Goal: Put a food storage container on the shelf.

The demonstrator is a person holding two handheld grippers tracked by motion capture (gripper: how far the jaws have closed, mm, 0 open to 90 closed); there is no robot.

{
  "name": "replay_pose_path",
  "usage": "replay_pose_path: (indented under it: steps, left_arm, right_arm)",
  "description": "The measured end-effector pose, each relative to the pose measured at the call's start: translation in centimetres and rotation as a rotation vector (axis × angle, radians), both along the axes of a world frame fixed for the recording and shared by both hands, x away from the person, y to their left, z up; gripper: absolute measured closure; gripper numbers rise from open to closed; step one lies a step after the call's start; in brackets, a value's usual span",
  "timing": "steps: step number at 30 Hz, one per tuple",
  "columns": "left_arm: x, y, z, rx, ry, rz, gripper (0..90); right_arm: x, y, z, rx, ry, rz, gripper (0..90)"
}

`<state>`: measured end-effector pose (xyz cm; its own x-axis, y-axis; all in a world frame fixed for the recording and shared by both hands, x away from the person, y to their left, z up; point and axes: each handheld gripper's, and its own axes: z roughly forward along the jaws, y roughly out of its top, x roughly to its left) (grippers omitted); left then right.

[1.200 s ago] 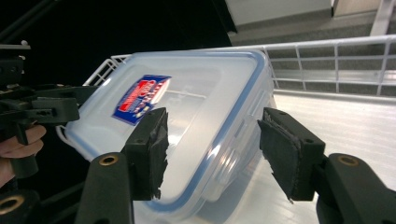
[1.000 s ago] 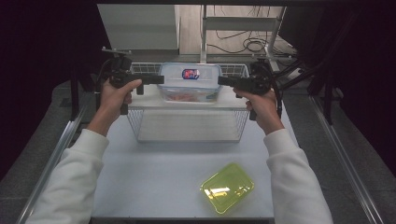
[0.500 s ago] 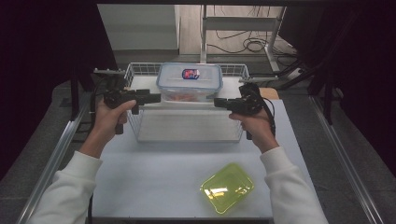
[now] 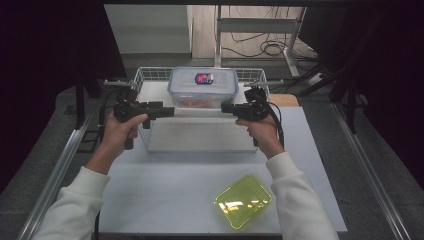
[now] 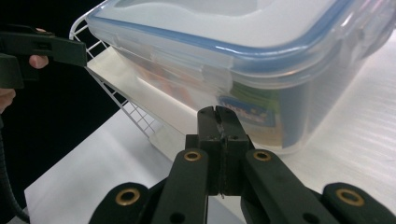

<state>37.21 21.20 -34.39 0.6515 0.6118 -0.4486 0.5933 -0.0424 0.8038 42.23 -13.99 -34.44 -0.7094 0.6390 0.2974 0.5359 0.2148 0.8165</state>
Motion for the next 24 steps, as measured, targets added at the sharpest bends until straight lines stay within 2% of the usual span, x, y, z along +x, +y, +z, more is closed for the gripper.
replay_pose_path:
  steps: [8,14,19,22,24]
  left_arm:
    - [-0.1,0.0,-0.2,0.002,0.004,0.003,22.8]
    - [-0.6,0.2,-0.6,0.0,0.003,0.003,22.8]
    - [-2.0,0.2,-1.2,0.0,-0.02,0.011,23.0]
    - [-2.9,0.1,-1.8,0.011,-0.029,0.005,23.0]
    - [-3.7,0.0,-2.4,0.02,-0.04,0.003,23.2]
  right_arm:
    - [0.0,0.0,0.0,-0.001,-0.009,-0.011,89.0]
    - [-0.6,-0.6,-0.1,0.027,-0.006,0.008,89.1]
    - [-1.8,-1.5,-0.3,0.054,-0.015,0.033,89.0]
    - [-2.8,-2.1,-0.6,0.045,-0.026,0.041,89.0]
    - [-3.4,-2.5,-0.9,0.039,-0.018,0.042,88.9]
